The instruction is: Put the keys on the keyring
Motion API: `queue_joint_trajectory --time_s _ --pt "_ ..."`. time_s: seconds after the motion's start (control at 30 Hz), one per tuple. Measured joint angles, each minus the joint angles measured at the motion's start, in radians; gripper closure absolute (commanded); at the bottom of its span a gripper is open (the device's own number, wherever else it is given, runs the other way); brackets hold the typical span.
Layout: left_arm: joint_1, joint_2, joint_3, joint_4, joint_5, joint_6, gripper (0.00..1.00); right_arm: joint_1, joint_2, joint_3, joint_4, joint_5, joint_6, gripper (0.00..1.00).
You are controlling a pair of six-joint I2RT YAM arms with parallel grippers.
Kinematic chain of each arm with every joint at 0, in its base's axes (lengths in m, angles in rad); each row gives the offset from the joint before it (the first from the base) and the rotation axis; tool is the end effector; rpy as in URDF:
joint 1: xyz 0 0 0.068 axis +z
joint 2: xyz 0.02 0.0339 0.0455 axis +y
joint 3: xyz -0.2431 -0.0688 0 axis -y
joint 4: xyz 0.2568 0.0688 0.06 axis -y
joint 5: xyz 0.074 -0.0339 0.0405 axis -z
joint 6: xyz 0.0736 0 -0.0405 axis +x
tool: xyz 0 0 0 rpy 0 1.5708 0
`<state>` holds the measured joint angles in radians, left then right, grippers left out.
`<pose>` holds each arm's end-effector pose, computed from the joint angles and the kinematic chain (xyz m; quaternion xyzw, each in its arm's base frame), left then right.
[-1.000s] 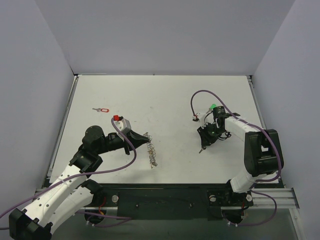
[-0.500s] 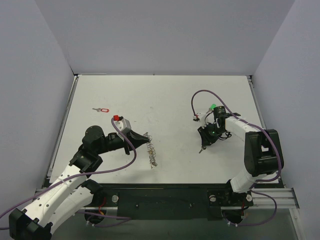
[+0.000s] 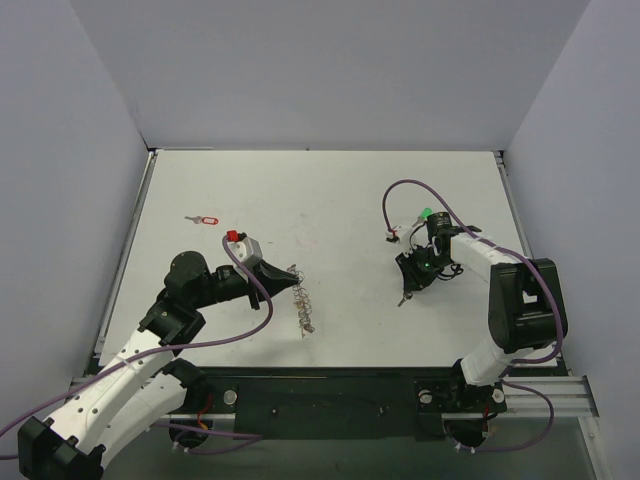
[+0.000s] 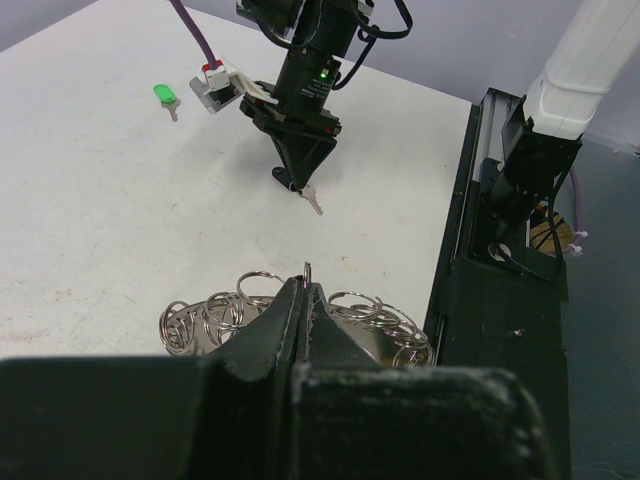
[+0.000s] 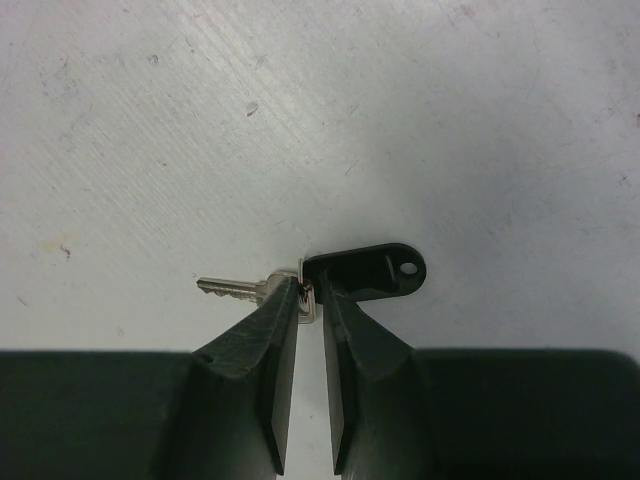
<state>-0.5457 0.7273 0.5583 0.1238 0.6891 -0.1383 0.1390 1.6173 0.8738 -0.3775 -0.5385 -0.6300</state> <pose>0.1743 -0.1606 0.2852 0.3662 0.6191 -0.4481 0.5308 0.3123 0.0818 0.1031 -0.4075 0.8488 0.1993 0.2715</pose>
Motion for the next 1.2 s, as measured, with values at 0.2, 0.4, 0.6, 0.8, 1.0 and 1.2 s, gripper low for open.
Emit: queue_joint_trajectory --time_s 0.2,0.4,0.6,0.8,1.0,1.2 --pt "0.000 0.000 0.000 0.000 0.000 0.000 1.00 0.000 0.000 0.000 0.000 0.000 -0.001 0.87" --pt "0.000 0.000 0.000 0.000 0.000 0.000 1.00 0.006 0.000 0.000 -0.001 0.000 -0.004 0.87" --pt "0.000 0.000 0.000 0.000 0.000 0.000 1.00 0.006 0.000 0.000 -0.001 -0.001 -0.005 0.87" --pt "0.000 0.000 0.000 0.000 0.000 0.000 1.00 0.007 0.000 0.000 -0.001 -0.001 -0.011 0.87" --pt "0.000 0.000 0.000 0.000 0.000 0.000 1.00 0.008 0.000 0.000 -0.001 -0.004 -0.015 0.85" --pt "0.000 0.000 0.000 0.000 0.001 0.000 1.00 0.008 0.000 0.000 -0.001 -0.005 -0.015 0.87"
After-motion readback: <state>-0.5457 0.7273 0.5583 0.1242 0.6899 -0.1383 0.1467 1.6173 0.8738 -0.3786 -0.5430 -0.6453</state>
